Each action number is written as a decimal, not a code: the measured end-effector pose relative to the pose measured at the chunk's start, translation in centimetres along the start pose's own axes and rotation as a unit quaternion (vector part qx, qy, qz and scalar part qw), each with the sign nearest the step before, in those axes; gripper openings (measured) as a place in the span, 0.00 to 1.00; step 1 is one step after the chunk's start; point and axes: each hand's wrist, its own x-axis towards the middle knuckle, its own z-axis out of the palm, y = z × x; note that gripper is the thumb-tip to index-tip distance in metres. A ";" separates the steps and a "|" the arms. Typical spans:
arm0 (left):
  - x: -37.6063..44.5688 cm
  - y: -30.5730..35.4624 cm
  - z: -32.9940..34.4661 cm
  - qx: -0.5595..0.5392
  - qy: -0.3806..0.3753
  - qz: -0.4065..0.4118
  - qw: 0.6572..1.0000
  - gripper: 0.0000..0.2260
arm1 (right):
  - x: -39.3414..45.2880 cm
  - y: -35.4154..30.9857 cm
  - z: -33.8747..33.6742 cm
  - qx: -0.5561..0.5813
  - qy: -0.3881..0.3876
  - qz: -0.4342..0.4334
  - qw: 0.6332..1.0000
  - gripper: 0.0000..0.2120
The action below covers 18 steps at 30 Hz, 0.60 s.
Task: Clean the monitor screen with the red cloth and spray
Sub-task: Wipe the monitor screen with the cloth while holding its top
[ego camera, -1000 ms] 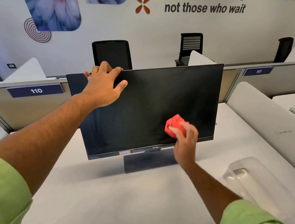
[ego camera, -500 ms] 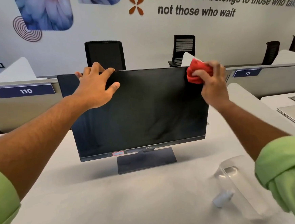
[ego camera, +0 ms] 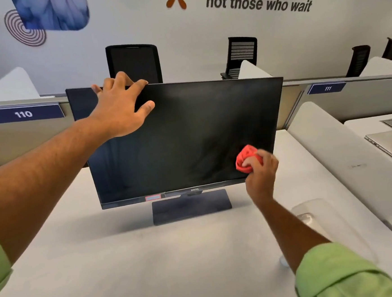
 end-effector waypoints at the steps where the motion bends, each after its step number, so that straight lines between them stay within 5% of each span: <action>1: -0.1 0.1 0.0 0.001 -0.001 0.001 1.000 0.26 | -1.7 0.1 0.4 0.000 -0.026 0.017 1.000 0.14; 6: -0.2 0.4 -0.5 0.010 -0.011 -0.002 1.000 0.26 | -2.6 0.3 -0.4 -0.010 -0.087 0.036 0.996 0.06; 9: -0.4 0.1 -0.5 0.005 -0.010 -0.007 1.000 0.25 | 0.4 -1.1 -1.7 0.010 -0.060 -0.037 0.997 0.04; 14: -0.5 0.1 -0.7 -0.005 -0.012 -0.006 1.000 0.25 | 11.4 -7.2 -3.6 -0.013 0.033 -0.133 0.990 0.20; 18: -0.5 0.1 -0.7 -0.007 -0.010 -0.010 1.000 0.25 | 18.2 -10.7 -4.8 -0.029 0.047 -0.168 0.984 0.22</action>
